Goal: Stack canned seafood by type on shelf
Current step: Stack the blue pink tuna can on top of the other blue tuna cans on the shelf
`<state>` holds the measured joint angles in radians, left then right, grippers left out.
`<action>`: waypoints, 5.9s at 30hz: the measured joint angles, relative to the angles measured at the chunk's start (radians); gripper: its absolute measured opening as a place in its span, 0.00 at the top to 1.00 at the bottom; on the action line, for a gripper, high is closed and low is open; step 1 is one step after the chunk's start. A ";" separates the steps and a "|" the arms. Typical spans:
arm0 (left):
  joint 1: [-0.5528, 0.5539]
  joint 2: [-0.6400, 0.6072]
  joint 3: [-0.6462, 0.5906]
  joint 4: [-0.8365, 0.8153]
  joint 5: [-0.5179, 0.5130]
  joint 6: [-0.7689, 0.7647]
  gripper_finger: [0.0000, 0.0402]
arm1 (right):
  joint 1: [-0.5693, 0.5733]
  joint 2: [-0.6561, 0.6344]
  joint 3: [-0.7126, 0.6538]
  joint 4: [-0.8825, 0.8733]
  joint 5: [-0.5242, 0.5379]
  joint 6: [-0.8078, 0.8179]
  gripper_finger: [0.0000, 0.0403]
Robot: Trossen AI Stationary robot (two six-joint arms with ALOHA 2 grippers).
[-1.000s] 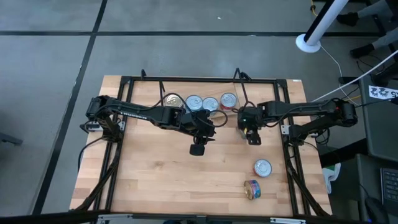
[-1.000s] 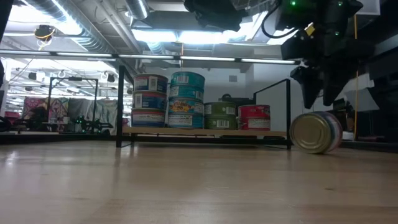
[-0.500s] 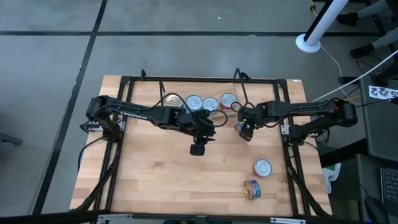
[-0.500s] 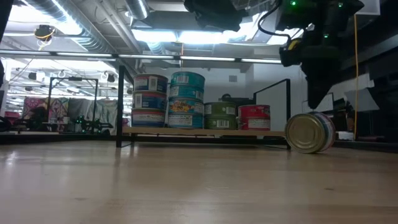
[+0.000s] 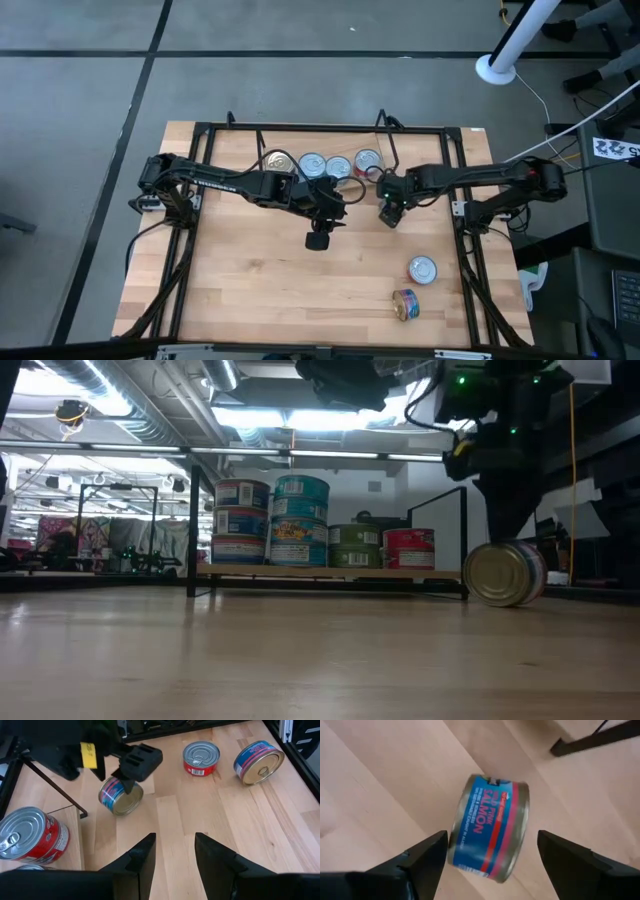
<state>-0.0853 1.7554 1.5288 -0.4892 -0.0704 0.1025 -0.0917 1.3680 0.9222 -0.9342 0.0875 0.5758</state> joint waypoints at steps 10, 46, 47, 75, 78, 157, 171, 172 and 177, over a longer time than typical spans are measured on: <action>0.000 0.000 0.000 -0.001 0.000 0.001 0.67 | 0.000 0.118 0.000 -0.006 -0.001 -0.014 0.26; -0.002 -0.217 0.000 -0.274 -0.068 -0.057 0.67 | 0.229 0.148 0.359 0.079 0.130 -0.441 0.53; -0.002 -0.217 0.000 -0.274 -0.068 -0.047 0.67 | 0.243 0.148 0.375 0.084 0.163 -0.474 0.53; -0.007 -0.157 0.001 -0.164 -0.205 0.138 0.34 | 0.294 0.147 0.425 0.364 0.345 -0.708 0.54; -0.012 -0.154 0.001 -0.161 -0.206 0.151 0.34 | 0.295 0.147 0.424 0.371 0.367 -0.708 0.54; 0.052 -0.202 -0.083 -0.679 -0.852 0.110 0.51 | 0.294 0.076 0.426 -0.076 0.275 -0.674 0.32; 0.090 -0.201 -0.182 -0.663 -0.869 0.098 0.51 | 0.294 0.076 0.426 -0.079 0.259 -0.677 0.32; 0.090 -0.201 -0.182 -0.657 -0.869 0.106 0.51 | 0.294 0.076 0.426 -0.079 0.259 -0.677 0.32; 0.090 -0.201 -0.182 -0.640 -0.861 0.149 0.48 | 0.294 0.076 0.426 -0.079 0.259 -0.677 0.32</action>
<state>0.0046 1.5547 1.3468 -1.1292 -0.9312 0.2519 0.2028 1.4441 1.3487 -1.0128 0.3464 -0.1013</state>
